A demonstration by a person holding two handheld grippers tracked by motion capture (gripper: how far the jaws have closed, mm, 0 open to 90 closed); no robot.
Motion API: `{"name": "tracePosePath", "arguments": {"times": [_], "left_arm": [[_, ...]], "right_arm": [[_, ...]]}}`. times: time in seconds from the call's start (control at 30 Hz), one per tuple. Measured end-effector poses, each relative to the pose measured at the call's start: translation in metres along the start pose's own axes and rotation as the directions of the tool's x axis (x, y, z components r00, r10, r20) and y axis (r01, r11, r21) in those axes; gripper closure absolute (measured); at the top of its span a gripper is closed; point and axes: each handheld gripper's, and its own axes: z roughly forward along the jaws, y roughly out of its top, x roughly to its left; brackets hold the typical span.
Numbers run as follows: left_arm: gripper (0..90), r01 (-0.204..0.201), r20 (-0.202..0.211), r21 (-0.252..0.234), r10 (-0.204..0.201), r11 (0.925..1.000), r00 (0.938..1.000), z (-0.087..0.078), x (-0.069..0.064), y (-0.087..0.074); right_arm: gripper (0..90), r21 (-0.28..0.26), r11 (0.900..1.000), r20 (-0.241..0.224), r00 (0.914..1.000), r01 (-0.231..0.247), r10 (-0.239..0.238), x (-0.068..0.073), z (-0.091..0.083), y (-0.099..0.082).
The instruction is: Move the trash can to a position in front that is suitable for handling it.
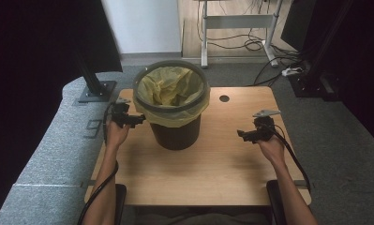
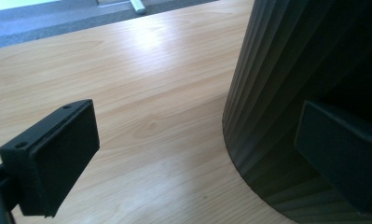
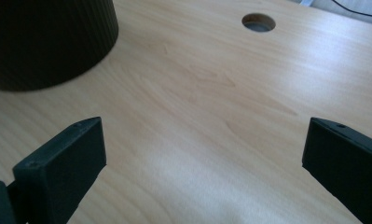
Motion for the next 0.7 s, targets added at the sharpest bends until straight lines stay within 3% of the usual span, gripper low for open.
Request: {"name": "tracePosePath", "arguments": {"times": [0.23, 0.4, 0.57, 0.63, 0.7], "left_arm": [[0.0, -0.051, 0.037, 0.007, 0.051, 0.9987, 0.9980, 0.011, -0.028, 0.010], [0.0, -0.091, 0.071, 0.012, 0.090, 0.9958, 0.9934, 0.021, -0.049, 0.016], [0.0, -0.104, 0.098, 0.008, 0.102, 0.9946, 0.9899, 0.029, -0.067, 0.022], [0.0, -0.111, 0.096, 0.010, 0.110, 0.9937, 0.9893, 0.031, -0.072, 0.023], [0.0, -0.118, 0.096, 0.011, 0.117, 0.9929, 0.9885, 0.032, -0.074, 0.025]], "right_arm": [[0.0, 0.010, 0.9999, 0.007, 1.0000, 0.007, -0.007, 0.001, 0.015, 0.020], [0.0, 0.002, 0.9998, 0.014, 0.9997, 0.018, -0.018, 0.008, 0.028, 0.032], [0.0, -0.006, 0.9996, 0.020, 0.9994, 0.027, -0.027, 0.015, 0.038, 0.041], [0.0, -0.029, 0.9996, -0.001, 1.0000, 0.001, -0.001, 0.017, 0.041, 0.043], [0.0, -0.011, 0.9998, 0.032, 0.9993, 0.017, -0.017, 0.017, 0.042, 0.043]]}}
